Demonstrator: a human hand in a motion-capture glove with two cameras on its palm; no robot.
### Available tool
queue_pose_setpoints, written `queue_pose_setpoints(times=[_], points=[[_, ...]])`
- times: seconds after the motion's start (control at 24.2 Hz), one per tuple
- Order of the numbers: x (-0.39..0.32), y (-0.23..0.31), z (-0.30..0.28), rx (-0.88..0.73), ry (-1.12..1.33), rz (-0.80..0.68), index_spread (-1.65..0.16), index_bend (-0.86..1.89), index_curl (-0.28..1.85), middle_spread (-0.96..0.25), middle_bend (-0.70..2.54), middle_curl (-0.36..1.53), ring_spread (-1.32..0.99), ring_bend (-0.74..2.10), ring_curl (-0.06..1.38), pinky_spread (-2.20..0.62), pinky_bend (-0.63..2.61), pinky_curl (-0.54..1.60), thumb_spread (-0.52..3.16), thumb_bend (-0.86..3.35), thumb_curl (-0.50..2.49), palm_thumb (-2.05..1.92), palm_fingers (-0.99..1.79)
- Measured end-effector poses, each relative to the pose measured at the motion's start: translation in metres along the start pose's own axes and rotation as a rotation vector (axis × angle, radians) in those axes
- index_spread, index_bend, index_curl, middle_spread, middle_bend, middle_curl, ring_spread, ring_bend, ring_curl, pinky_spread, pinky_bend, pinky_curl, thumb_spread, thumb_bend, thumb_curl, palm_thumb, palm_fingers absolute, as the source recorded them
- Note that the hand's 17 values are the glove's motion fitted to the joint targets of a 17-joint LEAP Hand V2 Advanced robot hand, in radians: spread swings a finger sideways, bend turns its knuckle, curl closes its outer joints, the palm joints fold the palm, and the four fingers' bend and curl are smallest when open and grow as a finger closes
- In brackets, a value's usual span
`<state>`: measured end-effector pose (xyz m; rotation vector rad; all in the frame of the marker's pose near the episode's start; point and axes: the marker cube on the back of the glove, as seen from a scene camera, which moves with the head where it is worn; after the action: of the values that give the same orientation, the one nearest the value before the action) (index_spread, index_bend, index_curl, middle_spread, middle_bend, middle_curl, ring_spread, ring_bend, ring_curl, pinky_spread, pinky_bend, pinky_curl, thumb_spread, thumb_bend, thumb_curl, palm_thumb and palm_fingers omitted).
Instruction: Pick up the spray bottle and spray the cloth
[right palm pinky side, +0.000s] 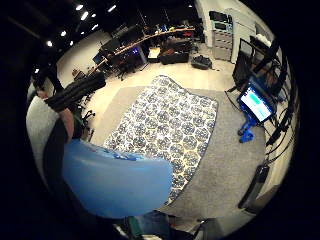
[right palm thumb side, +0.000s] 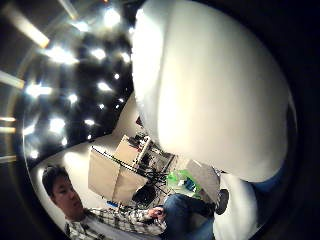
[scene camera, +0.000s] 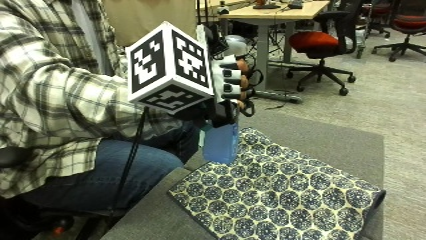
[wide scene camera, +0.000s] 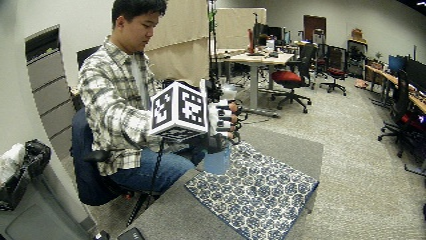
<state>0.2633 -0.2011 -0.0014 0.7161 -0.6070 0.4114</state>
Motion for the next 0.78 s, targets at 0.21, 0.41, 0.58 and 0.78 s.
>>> queue_pose_setpoints(times=[0.21,0.41,0.58,0.78], points=[[-0.023,-0.002,0.024,-0.006,-0.144,-0.035,-0.29,0.25,0.65,-0.12,0.6,0.55,-0.22,0.6,0.49,-0.15,0.42,0.38,0.12,-0.03,0.82,1.11,1.29],[-0.053,-0.004,0.075,-0.053,-0.396,-0.054,-0.28,0.25,0.65,-0.12,0.6,0.55,-0.22,0.6,0.49,-0.15,0.42,0.38,0.13,-0.03,0.82,1.11,1.29],[-0.068,-0.004,0.123,-0.115,-0.506,-0.067,-0.28,0.24,0.65,-0.12,0.59,0.55,-0.21,0.6,0.49,-0.15,0.42,0.38,0.14,-0.03,0.82,1.11,1.28],[-0.082,-0.005,0.188,-0.173,-0.581,-0.077,-0.28,0.22,0.64,-0.12,0.58,0.55,-0.2,0.59,0.48,-0.16,0.43,0.39,0.15,-0.03,0.82,1.11,1.28]])
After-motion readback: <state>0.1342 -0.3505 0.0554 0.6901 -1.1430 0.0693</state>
